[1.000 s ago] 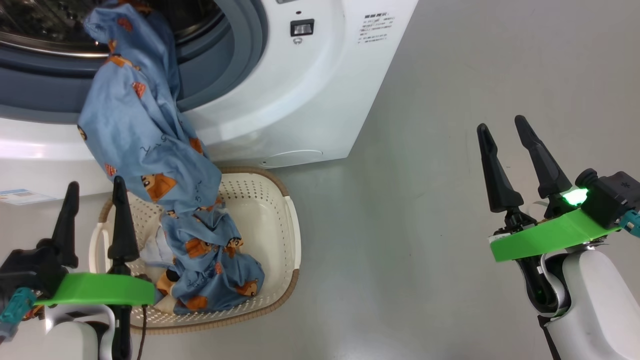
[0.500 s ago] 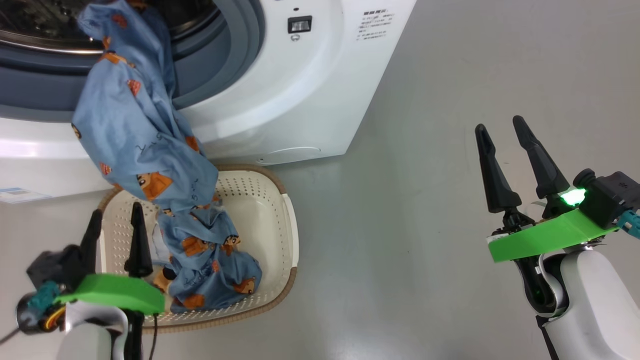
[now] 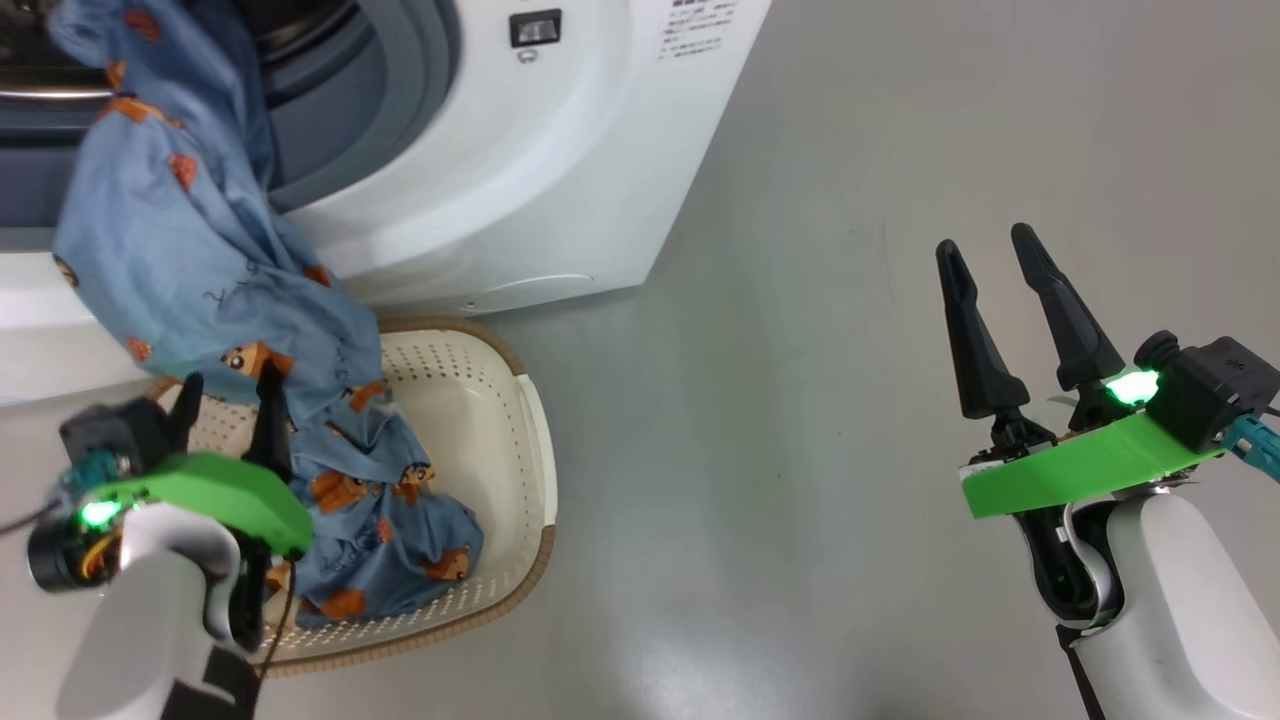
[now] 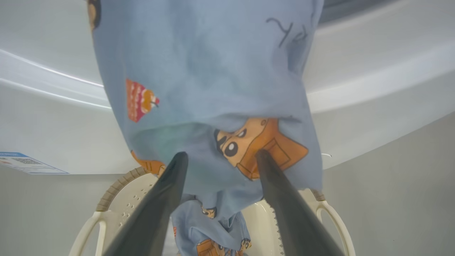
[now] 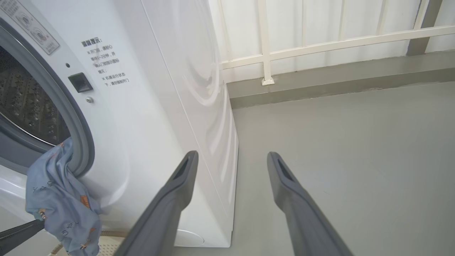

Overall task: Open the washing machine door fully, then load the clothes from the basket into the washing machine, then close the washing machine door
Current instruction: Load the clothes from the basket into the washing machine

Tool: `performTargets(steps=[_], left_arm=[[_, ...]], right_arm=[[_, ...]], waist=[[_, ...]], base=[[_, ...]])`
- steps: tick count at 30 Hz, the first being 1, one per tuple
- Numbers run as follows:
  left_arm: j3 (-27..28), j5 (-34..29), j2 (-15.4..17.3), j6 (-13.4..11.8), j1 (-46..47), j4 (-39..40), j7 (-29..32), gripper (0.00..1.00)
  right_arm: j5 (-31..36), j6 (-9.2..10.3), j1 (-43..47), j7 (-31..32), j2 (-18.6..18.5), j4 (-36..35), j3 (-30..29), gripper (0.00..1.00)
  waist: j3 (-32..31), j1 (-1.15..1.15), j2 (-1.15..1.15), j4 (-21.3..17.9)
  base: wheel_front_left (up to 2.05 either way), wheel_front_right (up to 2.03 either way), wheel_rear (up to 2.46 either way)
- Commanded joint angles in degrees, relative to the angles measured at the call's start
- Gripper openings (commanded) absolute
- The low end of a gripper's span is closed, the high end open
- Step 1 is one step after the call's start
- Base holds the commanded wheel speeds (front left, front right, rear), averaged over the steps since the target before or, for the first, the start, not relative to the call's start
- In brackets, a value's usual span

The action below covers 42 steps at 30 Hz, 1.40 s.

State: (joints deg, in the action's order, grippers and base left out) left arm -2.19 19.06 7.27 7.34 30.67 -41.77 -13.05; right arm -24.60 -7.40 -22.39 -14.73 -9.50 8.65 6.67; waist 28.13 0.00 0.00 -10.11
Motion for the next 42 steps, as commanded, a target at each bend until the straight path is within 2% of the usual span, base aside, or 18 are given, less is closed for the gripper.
performTargets(steps=[1, 15, 16, 17, 18, 23, 30, 37, 42], left_arm=[[0.6, 1.0, 2.5, 0.1, 2.7, -1.6, 0.1, 1.0], [-4.1, 6.7, 7.4, 0.1, 18.2, -17.5, -1.5, 1.0], [-4.3, 6.9, 7.4, 0.1, 18.5, -17.9, -1.6, 0.5], [-4.6, 7.0, 7.4, 0.1, 18.7, -18.2, -1.7, 0.1], [-4.7, 7.2, 7.4, 0.1, 18.8, -18.5, -1.8, 0.0], [-5.2, 8.1, 7.3, 0.1, 18.4, -17.9, -1.9, 0.0], [-4.0, 8.0, 7.4, 0.1, 14.6, -11.1, -1.9, 0.0], [-1.6, 6.3, 7.1, 0.1, 9.3, -1.4, -1.9, 0.0], [1.0, 4.8, 6.1, 0.1, 5.8, 8.8, -1.9, 0.0]], right_arm=[[0.2, -0.09, -0.2, -0.3, 0.1, -1.5, 1.0, 1.0], [0.3, -0.09, -1.6, -0.3, 0.6, -2.0, 0.9, 1.0], [0.3, -0.09, -1.6, -0.3, 0.7, -2.0, 0.9, 1.0], [0.3, -0.09, -1.5, -0.3, 0.7, -1.9, 0.8, 1.0], [0.4, -0.09, -1.5, -0.3, 0.8, -1.9, 0.8, 1.0], [0.5, -0.09, -1.6, -0.3, 1.0, -1.6, 0.6, 1.0], [0.6, -0.09, -1.6, -0.3, 0.9, -1.5, 0.8, 1.0], [0.6, -0.09, -1.2, -0.3, 0.7, -1.4, 0.7, 1.0], [0.5, -0.09, -0.9, -0.3, 0.6, -1.5, 0.7, 1.0]], waist=[[0.8, 0.0, 0.0, -0.7], [4.6, 0.0, 0.0, -3.0], [4.6, 0.0, 0.0, -3.0], [4.6, 0.0, 0.0, -3.0], [4.6, 0.0, 0.0, -2.9], [4.4, 0.0, 0.0, -2.5], [3.8, 0.0, 0.0, -1.5], [2.9, 0.0, 0.0, -0.5], [2.8, 0.0, 0.0, 0.0]], base=[[0.0, 0.0, 0.0], [0.0, 0.0, 0.0], [0.0, 0.0, 0.0], [0.0, 0.0, 0.0], [0.0, 0.0, 0.0], [0.0, 0.0, 0.0], [0.0, 0.0, 0.0], [0.0, 0.0, 0.0], [0.0, 0.0, 0.0]])
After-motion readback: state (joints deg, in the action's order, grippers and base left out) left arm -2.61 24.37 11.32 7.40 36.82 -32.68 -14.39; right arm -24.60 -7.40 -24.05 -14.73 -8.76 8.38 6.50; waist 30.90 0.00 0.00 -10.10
